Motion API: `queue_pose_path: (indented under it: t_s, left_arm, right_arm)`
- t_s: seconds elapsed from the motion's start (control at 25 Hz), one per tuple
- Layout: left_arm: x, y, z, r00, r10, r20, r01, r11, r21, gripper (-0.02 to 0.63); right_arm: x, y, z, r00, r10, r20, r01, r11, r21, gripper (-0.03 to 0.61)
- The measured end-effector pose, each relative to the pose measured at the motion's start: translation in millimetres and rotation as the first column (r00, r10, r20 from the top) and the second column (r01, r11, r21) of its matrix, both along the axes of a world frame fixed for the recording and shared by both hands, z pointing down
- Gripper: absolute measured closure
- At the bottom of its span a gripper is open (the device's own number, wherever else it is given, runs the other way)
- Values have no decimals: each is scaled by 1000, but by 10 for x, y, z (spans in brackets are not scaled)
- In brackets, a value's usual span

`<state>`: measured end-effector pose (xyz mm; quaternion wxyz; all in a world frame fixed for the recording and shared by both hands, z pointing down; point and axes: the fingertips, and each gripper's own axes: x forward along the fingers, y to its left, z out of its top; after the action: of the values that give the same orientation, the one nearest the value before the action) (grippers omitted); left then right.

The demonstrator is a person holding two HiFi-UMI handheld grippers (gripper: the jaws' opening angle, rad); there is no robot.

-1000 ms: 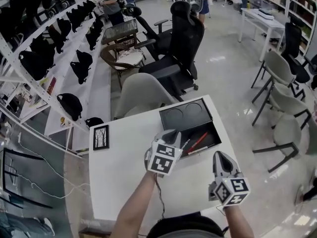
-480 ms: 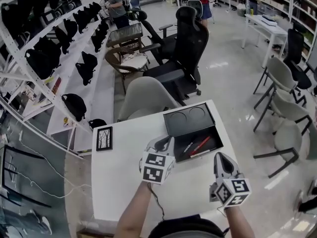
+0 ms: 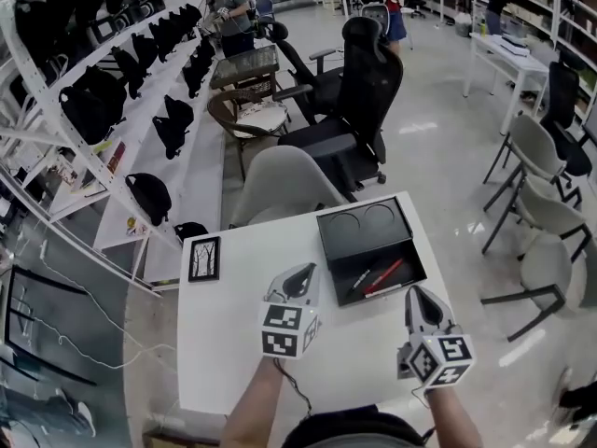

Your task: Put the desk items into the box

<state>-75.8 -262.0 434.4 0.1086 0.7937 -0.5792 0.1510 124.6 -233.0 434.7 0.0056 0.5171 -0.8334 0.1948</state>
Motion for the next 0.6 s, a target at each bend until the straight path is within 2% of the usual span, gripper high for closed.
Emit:
queue_pose_path:
  t_s: [0.6]
  left_arm:
    - [-469,319,-16,990,-127,-55,131,989,73,607]
  right_arm:
    - [-176,3,-44,999,-51,-11,52,999,12,575]
